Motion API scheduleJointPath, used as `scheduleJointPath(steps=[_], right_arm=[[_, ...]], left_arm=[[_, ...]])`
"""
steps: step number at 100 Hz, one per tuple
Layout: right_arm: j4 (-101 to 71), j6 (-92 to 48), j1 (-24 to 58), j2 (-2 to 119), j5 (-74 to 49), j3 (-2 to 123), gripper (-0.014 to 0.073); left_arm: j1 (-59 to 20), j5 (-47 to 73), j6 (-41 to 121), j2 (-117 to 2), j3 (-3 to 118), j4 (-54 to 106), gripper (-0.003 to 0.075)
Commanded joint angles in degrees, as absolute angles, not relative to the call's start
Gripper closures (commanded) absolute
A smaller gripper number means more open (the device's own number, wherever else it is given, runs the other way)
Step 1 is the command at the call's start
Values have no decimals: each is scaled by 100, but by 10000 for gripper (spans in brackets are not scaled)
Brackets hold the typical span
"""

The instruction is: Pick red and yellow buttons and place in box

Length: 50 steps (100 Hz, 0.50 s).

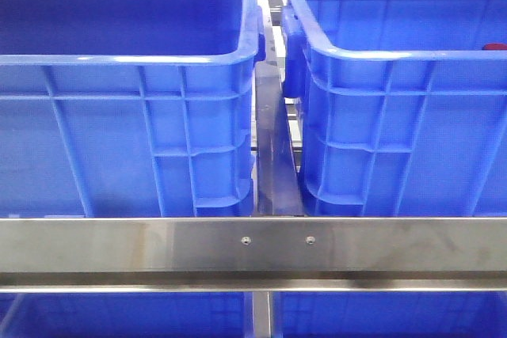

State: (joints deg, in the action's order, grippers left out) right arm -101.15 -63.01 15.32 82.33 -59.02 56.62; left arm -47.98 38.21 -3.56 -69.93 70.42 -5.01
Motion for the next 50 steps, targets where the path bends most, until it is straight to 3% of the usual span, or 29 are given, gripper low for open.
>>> scheduleJointPath(steps=[1, 27, 50], right_arm=[[-10783, -6408, 1375, 8059, -6072, 5857, 433], [-10783, -6432, 674, 8059, -6142, 5857, 433], [-10783, -6432, 277, 8059, -6423, 5857, 433]], left_arm=[[-4839, 3439, -382, -6794, 7209, -510, 197], [-4564, 3641, -515, -6500, 7149, -524, 197], [-3570, 3654, -684, -6039, 6729, -524, 197]])
